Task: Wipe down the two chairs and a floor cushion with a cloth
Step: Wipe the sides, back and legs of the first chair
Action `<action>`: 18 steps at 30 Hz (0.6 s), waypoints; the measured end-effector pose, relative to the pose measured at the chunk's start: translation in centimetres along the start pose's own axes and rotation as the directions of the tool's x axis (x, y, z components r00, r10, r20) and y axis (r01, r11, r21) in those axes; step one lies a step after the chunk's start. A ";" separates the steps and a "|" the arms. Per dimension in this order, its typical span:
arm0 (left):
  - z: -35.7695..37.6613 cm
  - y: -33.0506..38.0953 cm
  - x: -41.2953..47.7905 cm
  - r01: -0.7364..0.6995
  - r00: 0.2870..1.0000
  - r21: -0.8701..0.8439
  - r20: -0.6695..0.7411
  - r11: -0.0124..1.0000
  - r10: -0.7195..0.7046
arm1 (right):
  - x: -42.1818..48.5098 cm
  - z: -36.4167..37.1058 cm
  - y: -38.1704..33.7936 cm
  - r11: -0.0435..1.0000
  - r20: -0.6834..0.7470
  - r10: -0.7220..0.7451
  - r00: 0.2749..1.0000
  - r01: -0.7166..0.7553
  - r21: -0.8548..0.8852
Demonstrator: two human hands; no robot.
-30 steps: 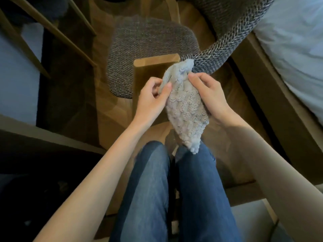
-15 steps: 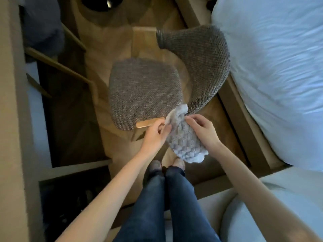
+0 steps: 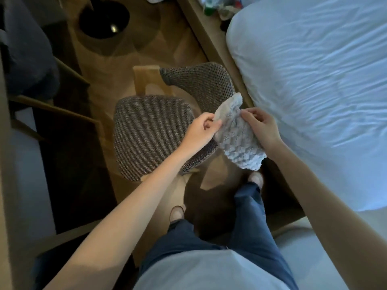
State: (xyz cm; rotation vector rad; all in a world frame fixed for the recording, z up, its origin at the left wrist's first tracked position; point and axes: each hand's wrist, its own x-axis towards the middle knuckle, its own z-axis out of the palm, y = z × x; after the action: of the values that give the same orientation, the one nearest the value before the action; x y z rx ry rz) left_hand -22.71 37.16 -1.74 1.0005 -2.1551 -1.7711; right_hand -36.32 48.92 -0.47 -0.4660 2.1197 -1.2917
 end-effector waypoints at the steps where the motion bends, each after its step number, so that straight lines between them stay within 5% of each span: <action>1: 0.8 0.4 1.2 0.015 1.000 -0.010 -0.012 1.000 -0.016 | 1.7 -0.9 0.2 1.000 0.011 -0.005 1.000 0.005 -0.007; 6: 4.4 2.9 8.7 0.091 0.986 -0.068 -0.136 0.994 -0.099 | 11.0 -5.7 0.4 1.000 0.142 -0.025 0.989 0.025 0.002; 11: 6.7 4.9 14.6 0.232 0.865 -0.167 -0.414 0.958 -0.282 | 19.7 -10.4 -2.1 0.991 0.354 -0.035 0.935 0.080 -0.111; 18: 8.5 6.2 19.9 0.407 0.779 -0.089 -0.487 0.909 -0.396 | 28.9 -11.3 -6.7 0.981 0.535 -0.064 0.842 0.152 -0.123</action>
State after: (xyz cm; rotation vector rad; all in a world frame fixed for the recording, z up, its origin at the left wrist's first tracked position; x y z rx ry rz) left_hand -44.60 32.56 -3.78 1.8055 -1.7197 -1.4072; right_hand -65.65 36.70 0.26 -0.9117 1.7431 -0.9085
